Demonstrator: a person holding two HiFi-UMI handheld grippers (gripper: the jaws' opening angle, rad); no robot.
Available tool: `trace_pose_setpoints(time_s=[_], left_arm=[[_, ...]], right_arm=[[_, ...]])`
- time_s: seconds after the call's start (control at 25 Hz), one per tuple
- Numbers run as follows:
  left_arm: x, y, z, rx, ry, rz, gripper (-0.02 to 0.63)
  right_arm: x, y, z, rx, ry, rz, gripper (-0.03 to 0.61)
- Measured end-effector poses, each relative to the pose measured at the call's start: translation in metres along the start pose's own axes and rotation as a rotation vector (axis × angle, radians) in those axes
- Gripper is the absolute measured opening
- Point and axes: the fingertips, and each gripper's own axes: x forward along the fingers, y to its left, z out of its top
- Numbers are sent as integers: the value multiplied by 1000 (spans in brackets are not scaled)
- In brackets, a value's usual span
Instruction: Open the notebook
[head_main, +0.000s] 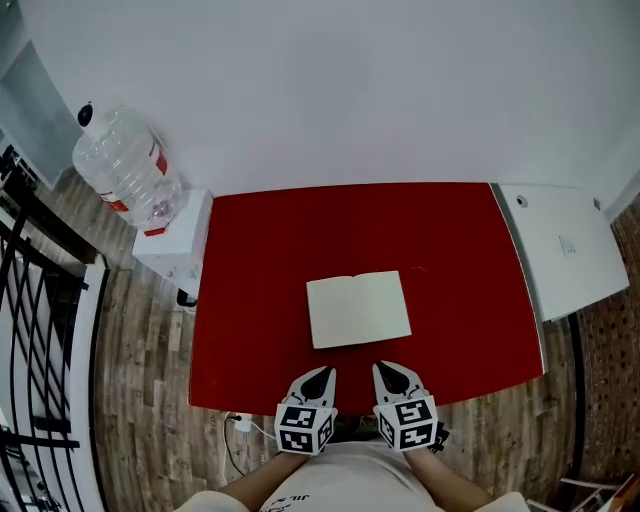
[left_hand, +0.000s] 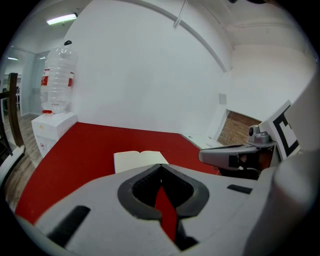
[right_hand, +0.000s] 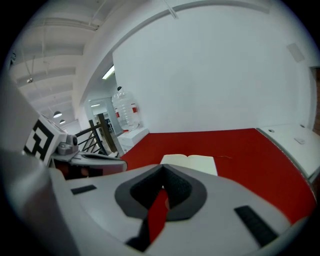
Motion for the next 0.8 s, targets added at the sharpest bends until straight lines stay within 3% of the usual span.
trace_pose_setpoints(time_s=[0.16, 0.8], left_arm=[[5, -18, 7, 42, -4, -22, 6], [-8, -13, 15, 26, -49, 49, 6]], right_arm=[[-7, -1, 2, 5, -34, 1, 6], [-15, -1, 3, -35, -27, 3, 6]])
